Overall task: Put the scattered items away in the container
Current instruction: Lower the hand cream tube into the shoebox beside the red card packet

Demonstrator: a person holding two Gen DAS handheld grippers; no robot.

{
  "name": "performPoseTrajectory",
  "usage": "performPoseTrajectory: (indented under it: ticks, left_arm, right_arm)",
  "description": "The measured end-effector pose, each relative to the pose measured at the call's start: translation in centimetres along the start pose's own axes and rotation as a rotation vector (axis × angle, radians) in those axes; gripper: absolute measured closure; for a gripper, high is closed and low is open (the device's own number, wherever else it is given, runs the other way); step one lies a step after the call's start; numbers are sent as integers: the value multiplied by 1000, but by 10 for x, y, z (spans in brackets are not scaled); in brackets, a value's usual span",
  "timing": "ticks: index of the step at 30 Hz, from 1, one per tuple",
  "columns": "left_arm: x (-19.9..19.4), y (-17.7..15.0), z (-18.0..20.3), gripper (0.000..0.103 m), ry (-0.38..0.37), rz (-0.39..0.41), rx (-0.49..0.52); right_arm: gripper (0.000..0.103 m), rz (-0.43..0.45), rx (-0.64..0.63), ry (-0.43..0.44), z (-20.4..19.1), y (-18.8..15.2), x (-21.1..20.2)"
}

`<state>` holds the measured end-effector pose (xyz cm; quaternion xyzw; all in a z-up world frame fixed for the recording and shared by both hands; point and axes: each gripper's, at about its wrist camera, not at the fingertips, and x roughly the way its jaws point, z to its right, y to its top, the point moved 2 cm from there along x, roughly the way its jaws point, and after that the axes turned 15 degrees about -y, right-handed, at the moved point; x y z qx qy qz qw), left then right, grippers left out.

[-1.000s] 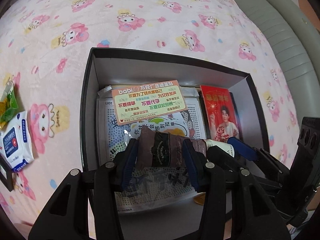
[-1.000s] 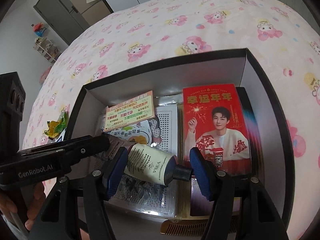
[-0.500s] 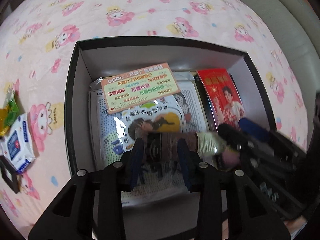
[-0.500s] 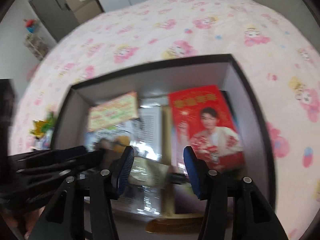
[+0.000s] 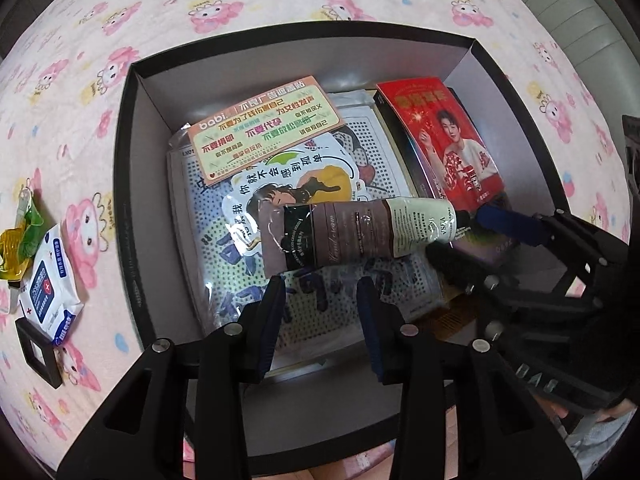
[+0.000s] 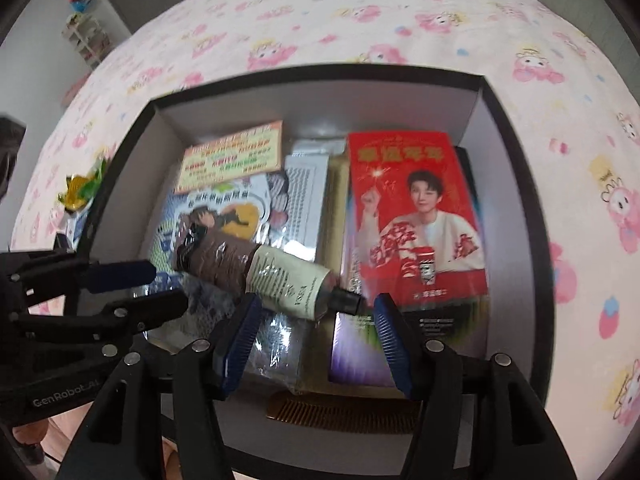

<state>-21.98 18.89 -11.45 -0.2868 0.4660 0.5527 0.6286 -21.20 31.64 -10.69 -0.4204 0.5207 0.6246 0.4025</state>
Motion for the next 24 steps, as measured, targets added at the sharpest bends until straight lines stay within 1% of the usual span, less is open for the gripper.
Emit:
performPoseTrajectory:
  ticks: [3, 7, 10, 13, 15, 18, 21, 24]
  left_arm:
    - [3, 2, -3, 66, 9, -1, -9]
    - [4, 5, -8, 66, 20, 9, -23]
    - [4, 11, -14, 68, 47, 26, -42]
    - [0, 18, -18, 73, 63, 38, -57]
    - [-3, 23, -21, 74, 76, 45, -65]
    - [-5, 34, -24, 73, 85, 57, -72]
    - [-8, 41, -26, 72, 80, 65, -88]
    - [-10, 36, -23, 72, 66, 62, -83]
  right_arm:
    - [48, -11, -28, -19, -4, -2, 4]
    - [48, -24, -32, -38, -5, -1, 9]
    - [48, -28, -39, -62, -9, 3, 13]
    - [48, -24, -38, -94, -12, 11, 14]
    - [48, -21, -19, -87, -13, 19, 15]
    - [48, -20, 9, -72, -11, 30, 19]
    - [48, -13, 68, -25, 0, 34, 18]
    - [48, -16, 86, -44, 9, 31, 13]
